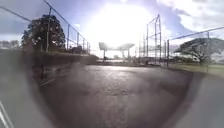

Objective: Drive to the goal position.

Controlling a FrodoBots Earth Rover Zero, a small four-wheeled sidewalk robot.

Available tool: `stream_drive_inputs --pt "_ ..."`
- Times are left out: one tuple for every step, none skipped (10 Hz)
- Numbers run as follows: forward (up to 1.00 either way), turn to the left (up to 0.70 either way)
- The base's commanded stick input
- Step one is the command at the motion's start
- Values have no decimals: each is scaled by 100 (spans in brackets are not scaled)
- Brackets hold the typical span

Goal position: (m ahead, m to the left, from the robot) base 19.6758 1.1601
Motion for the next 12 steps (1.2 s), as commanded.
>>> stream_drive_inputs --pt "70 0" --pt "70 0" --pt "70 0" --pt "70 0" --pt "70 0" --pt "70 0" --pt "70 0" --pt "70 0" --pt "70 0" --pt "70 0" --pt "70 0" --pt "70 0"
